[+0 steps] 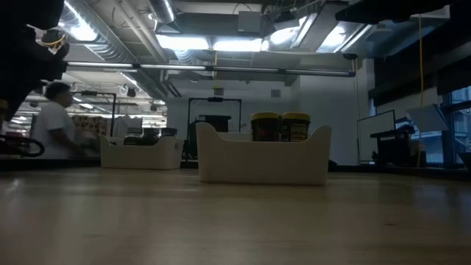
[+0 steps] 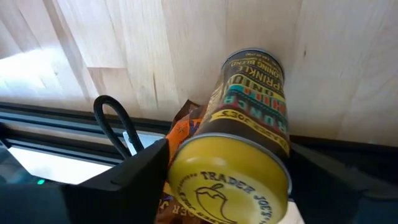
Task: Sort spices by type
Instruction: Put the yellow seasoning bottle into the bottom white bin
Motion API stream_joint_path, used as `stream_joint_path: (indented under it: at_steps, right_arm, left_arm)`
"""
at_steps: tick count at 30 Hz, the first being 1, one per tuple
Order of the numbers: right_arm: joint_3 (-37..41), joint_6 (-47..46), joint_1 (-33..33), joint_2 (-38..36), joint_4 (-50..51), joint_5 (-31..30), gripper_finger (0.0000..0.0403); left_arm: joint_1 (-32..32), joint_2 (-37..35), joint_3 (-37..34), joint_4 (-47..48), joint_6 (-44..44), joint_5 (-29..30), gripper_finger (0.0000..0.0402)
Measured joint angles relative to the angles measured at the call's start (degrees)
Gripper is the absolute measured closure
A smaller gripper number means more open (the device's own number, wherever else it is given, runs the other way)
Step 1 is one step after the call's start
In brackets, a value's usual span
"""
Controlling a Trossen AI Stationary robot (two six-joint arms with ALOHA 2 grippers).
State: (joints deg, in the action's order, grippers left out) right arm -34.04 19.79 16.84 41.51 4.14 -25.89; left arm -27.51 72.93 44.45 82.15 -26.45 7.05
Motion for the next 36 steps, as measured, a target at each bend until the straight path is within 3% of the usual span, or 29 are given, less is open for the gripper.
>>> stream_joint_path:
  at_steps: [7,19,28,36]
  right_arm:
    - [0.00,0.00,0.00,-0.01,-0.02,0.00,0.0139]
    - [0.00,0.00,0.00,-0.01,-0.07,0.00,0.0139]
    - [0.00,0.00,0.00,0.01,-0.15,0.00,0.0139]
    - [0.00,-1.86,0.00,0.01,-0.17,0.00,0.0139]
  left_arm:
    - [0.11,0.00,0.21,0.45,-2.74,-0.24,0.0189]
    - [0.17,0.00,1.46,-0.24,-13.97,0.00,0.0185]
    - [3.19,0.00,8.87,2.16,-20.93,0.10,0.0185]
    - [6.31,-0.02,17.03,-1.47,-22.87,7.77,0.0185]
